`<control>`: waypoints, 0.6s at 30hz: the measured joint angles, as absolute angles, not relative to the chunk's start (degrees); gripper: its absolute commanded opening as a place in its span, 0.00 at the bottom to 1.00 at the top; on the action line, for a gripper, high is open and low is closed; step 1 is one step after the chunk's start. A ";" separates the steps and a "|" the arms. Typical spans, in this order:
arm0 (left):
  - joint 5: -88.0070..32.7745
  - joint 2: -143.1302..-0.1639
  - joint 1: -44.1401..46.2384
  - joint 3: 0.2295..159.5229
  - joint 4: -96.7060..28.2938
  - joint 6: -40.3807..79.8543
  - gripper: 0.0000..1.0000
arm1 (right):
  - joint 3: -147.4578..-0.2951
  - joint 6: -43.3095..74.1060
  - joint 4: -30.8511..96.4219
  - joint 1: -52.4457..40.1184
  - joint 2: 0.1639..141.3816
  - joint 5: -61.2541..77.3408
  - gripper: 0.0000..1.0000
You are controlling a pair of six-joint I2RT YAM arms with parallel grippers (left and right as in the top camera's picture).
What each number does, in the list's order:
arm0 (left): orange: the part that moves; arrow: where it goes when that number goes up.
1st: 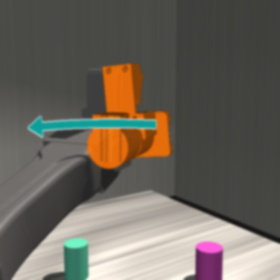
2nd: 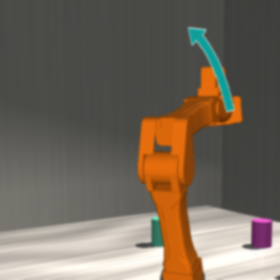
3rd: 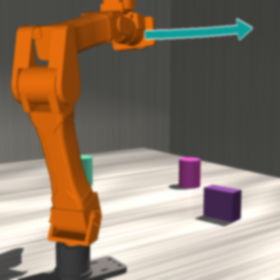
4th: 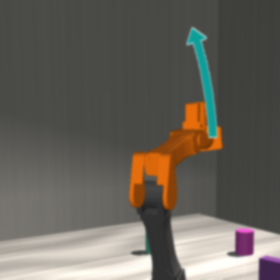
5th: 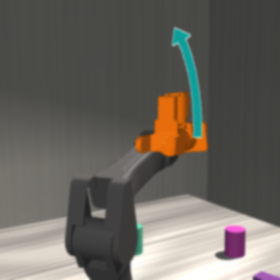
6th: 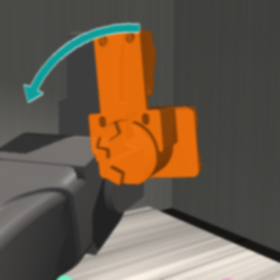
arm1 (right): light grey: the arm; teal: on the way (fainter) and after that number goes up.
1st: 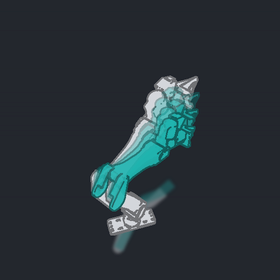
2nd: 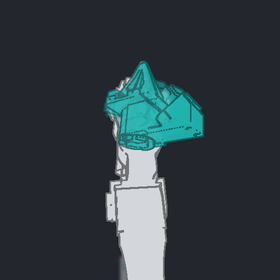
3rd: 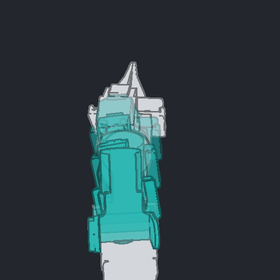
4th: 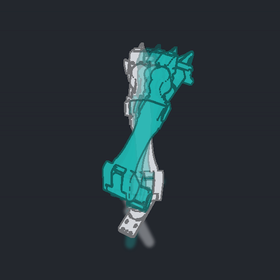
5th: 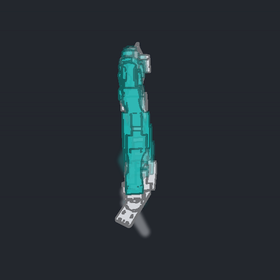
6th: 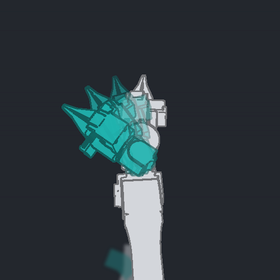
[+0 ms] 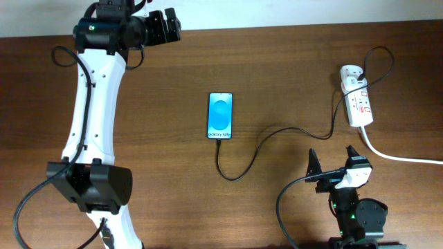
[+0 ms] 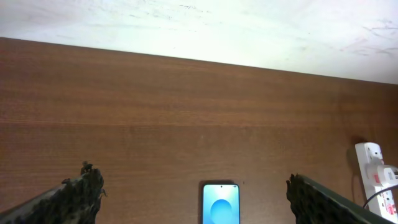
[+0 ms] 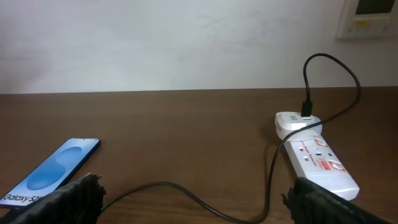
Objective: Plug charger to phone and switch on socket
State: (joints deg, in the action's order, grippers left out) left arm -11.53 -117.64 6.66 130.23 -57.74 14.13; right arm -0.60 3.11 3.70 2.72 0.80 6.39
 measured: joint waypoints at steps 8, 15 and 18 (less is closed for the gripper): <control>-11.53 -117.64 6.66 130.23 -57.74 14.13 0.99 | -0.60 -0.27 3.75 2.72 0.80 6.02 0.98; -11.53 -117.64 6.66 130.23 -57.74 14.13 0.99 | -0.60 -0.23 3.75 2.72 0.80 6.02 0.98; -11.53 -117.64 6.66 130.23 -57.74 14.13 0.99 | -0.60 -0.25 3.75 2.72 0.80 6.02 0.98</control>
